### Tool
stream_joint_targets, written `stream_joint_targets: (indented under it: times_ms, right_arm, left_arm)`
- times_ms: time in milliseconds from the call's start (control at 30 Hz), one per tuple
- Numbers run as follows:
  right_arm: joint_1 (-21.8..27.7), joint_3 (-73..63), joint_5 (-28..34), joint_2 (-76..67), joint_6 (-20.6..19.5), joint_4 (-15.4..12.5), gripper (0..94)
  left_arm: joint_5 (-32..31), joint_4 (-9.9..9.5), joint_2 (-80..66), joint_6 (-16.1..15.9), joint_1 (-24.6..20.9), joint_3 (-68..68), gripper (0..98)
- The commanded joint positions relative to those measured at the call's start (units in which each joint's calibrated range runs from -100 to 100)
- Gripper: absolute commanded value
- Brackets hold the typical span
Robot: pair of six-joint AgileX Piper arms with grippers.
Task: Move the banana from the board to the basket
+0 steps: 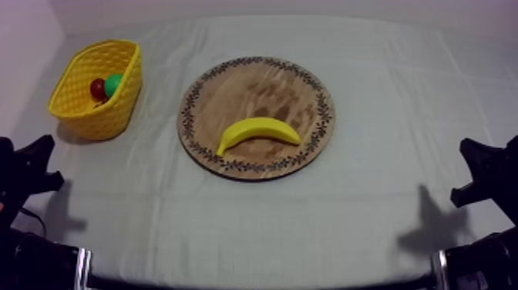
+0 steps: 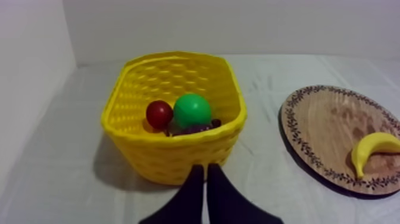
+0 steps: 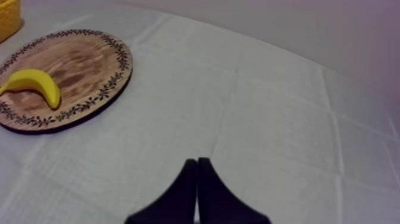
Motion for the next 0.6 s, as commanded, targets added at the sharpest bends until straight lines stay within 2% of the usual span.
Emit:
stream_joint_targets:
  times_ms: [0,233,567]
  right_arm:
    - [0.0,-0.03,-0.01,0.0,-0.01,0.01,0.3]
    - [0.0,-0.03,-0.01,0.0,-0.01,0.01,0.3]
    - [0.0,-0.03,-0.01,0.0,0.0,0.01,0.3]
  left_arm:
    - [0.05,-0.43,0.17,0.37,0.01,-0.21,0.0]
    - [-1.93,-2.54,4.8,2.47,0.27,-3.1,0.0]
    - [0.4,-2.61,19.89,4.88,1.9,-23.31,0.0]
